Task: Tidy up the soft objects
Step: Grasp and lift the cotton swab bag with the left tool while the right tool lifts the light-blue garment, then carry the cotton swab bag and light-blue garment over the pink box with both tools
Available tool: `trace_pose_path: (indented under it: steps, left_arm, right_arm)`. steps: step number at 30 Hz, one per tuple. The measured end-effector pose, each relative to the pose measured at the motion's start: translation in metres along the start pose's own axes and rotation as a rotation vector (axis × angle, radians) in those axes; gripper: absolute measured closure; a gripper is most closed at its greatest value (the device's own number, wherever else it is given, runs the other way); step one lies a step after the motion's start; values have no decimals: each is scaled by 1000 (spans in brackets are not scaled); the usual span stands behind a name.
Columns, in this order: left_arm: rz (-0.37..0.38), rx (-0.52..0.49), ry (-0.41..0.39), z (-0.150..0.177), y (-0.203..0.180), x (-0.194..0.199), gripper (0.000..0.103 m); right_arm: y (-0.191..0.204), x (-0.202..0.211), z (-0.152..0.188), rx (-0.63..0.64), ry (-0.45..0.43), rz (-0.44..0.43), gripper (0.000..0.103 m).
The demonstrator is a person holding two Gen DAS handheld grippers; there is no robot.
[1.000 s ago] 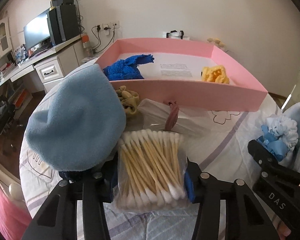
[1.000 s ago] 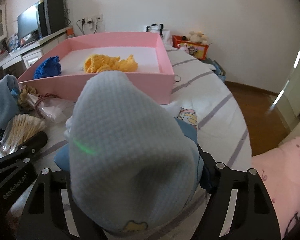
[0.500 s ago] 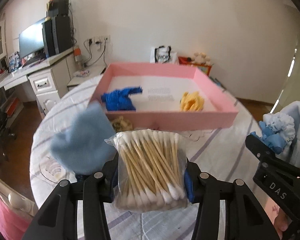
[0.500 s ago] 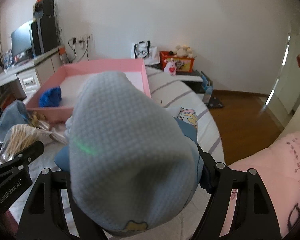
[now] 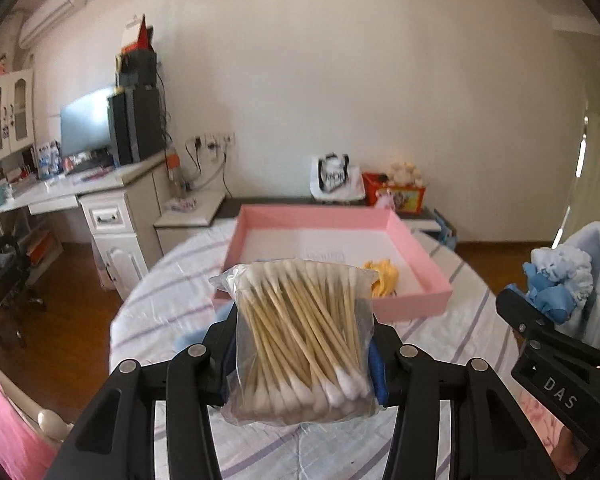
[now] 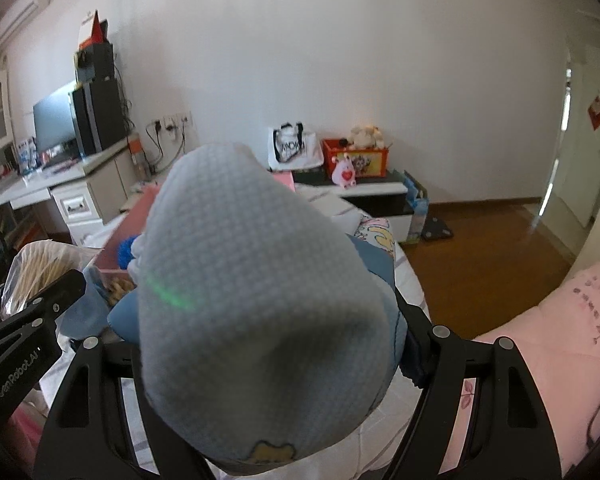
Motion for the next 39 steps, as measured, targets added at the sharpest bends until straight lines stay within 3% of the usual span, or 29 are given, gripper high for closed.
trace_pose_path:
  steps: [11, 20, 32, 39]
  left_arm:
    - [-18, 10, -177, -16, 11, 89, 56]
    - [-43, 27, -261, 2, 21, 145, 56]
    - [-49, 25, -294, 39, 17, 171, 56]
    - [-52, 27, -286, 38, 19, 166, 56]
  right_arm:
    - [10, 60, -30, 13, -153, -16, 28]
    - [17, 95, -42, 34, -238, -31, 28]
    - [21, 130, -41, 61, -310, -11, 28]
    - [15, 136, -31, 64, -313, -8, 28]
Point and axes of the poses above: each gripper's, at about its wrist camera, not at the fingertips, and x roughly against the way its jaws point, y to its left, z to its underside, the point moved 10 cm from there along -x, roughly the way its jaws point, and after that the axes turned 2 degrees about x, right-handed, at the moved point
